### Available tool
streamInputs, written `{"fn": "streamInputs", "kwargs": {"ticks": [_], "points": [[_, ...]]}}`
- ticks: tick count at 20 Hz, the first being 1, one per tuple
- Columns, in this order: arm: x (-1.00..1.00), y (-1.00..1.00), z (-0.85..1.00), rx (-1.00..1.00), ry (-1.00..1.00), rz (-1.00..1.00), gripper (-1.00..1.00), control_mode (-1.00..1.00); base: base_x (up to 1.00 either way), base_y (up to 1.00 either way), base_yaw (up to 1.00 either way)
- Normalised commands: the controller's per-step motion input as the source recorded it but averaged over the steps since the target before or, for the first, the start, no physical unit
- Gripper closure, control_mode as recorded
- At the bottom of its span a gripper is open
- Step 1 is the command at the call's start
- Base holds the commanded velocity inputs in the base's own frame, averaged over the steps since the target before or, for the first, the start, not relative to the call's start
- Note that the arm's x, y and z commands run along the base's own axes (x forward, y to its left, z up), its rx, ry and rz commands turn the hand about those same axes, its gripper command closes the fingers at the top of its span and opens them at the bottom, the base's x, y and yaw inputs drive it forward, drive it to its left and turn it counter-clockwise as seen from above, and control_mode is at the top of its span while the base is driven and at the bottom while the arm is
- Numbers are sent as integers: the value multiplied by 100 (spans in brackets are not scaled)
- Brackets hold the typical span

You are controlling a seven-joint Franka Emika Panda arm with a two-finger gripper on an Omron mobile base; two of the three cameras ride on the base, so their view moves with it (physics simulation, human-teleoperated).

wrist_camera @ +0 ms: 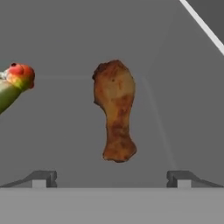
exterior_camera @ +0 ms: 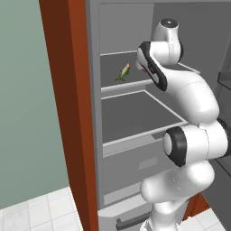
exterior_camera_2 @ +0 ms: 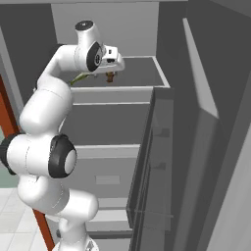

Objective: Gather the lemon and corn from the fridge and place them on a tray on the dining counter. Then gather the chicken drumstick and fish from the fridge and place them on the other tray.

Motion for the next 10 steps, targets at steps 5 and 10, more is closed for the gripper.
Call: {"fn": "streamInputs", "kwargs": {"ticks": [5, 10], "points": [[55, 0, -14, 0, 5, 0, -100, -100, 0, 0, 0], [48, 0, -17, 0, 4, 0, -100, -100, 0, 0, 0]]}}
